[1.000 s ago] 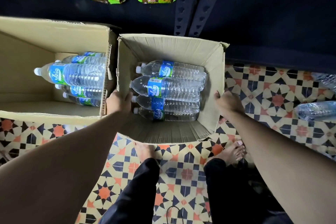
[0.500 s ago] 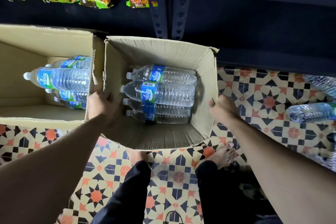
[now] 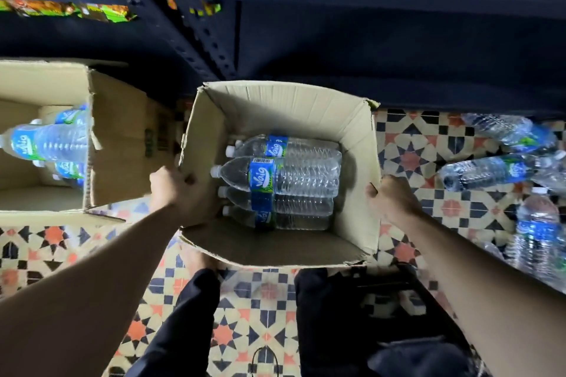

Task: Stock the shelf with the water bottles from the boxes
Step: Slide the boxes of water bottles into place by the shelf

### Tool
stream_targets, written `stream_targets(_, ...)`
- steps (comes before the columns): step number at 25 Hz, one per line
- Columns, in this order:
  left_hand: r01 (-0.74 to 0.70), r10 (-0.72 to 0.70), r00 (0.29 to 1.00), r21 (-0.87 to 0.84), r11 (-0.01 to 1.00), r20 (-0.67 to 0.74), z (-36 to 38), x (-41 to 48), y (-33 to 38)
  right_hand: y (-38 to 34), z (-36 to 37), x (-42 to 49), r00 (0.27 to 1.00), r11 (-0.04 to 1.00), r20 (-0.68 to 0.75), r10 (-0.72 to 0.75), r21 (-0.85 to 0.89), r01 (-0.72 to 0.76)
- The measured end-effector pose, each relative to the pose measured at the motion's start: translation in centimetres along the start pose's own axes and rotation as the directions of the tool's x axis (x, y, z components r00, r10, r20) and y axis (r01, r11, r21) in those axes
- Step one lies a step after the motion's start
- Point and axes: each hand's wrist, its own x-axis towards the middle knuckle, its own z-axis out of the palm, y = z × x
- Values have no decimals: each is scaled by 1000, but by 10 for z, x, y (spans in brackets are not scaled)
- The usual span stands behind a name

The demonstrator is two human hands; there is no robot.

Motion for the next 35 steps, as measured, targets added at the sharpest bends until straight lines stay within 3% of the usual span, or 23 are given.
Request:
stream_targets(17, -15, 15, 1000, -86, 996, 4, 121, -116, 201, 217, -81, 71, 997, 997, -42, 63, -33, -65)
stream_targets(26, -48, 48, 998, 4, 999, 35, 132, -118, 223, 240, -96, 85, 996, 997, -36, 83, -3, -83)
stream_targets(31, -135, 117, 983, 124, 983, 138, 124, -116, 216, 230, -86, 75, 994, 994, -21, 106, 21, -106)
stream_targets(35, -207, 187, 963, 91, 974, 194, 124, -117, 204, 214, -80, 64, 987, 987, -15, 161, -8, -162)
